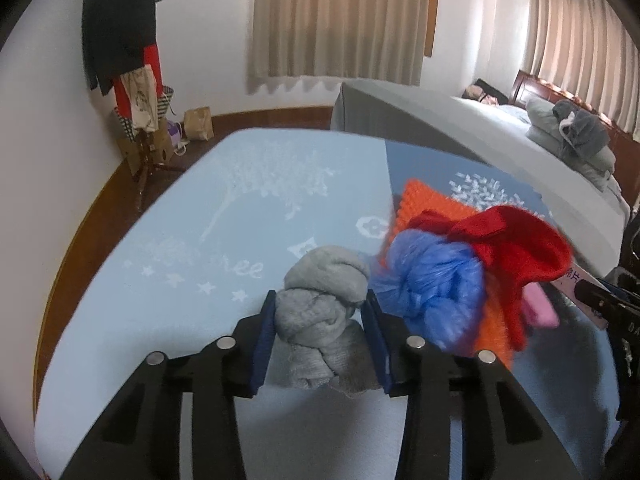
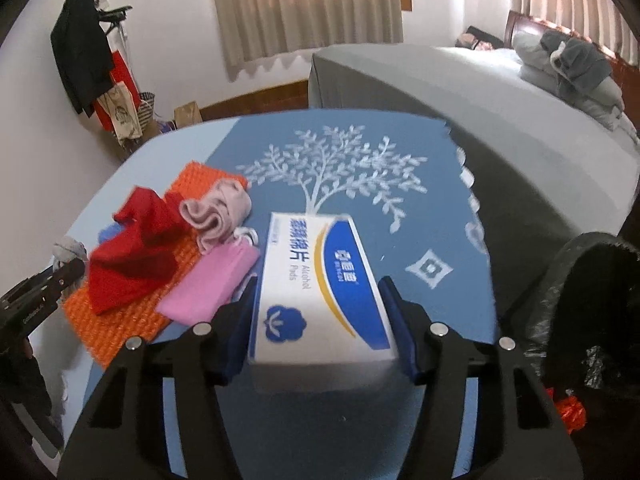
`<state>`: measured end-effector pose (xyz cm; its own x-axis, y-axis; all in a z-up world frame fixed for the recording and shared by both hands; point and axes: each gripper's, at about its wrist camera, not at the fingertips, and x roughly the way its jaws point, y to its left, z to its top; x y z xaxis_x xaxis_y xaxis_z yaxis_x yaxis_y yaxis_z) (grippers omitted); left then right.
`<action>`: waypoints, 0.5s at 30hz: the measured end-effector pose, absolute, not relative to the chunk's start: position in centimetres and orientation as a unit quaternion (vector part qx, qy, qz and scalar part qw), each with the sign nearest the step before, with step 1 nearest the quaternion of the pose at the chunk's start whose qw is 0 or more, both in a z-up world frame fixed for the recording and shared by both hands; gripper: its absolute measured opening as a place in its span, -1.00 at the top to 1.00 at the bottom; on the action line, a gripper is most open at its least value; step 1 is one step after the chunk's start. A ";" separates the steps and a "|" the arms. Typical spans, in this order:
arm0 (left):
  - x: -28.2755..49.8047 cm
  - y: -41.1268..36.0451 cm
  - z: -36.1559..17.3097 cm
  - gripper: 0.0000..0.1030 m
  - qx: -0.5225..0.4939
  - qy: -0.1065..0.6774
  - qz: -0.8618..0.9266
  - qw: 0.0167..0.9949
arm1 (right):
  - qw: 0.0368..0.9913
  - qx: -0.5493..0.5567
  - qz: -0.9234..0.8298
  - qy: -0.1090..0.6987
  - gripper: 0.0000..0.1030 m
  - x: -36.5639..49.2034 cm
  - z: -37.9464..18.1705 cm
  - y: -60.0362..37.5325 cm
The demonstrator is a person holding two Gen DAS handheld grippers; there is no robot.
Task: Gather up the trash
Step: 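Carry the grey sock and white box over the black bin and open both tools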
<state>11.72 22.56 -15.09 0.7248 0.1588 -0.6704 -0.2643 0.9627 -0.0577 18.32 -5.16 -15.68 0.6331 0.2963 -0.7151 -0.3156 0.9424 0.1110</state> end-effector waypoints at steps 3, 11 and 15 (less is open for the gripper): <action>11.1 21.8 -13.8 0.19 -0.073 0.339 0.110 0.931 | 0.906 -0.006 0.176 0.384 -0.08 17.5 -14.5 -5.7; 10.2 18.4 -11.3 0.19 -0.074 0.323 0.071 0.941 | 0.910 -0.002 0.183 0.373 -0.08 15.7 -13.0 -7.2; 10.3 16.3 -10.2 0.19 -0.069 0.316 0.048 0.945 | 0.916 0.004 0.179 0.360 -0.08 14.9 -11.9 -8.3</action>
<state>10.29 16.26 -10.25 0.7962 0.0477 -0.6031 -0.1352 0.9857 -0.1006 14.93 -8.31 -11.91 0.6770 0.3301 -0.6578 -0.3250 0.9360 0.1353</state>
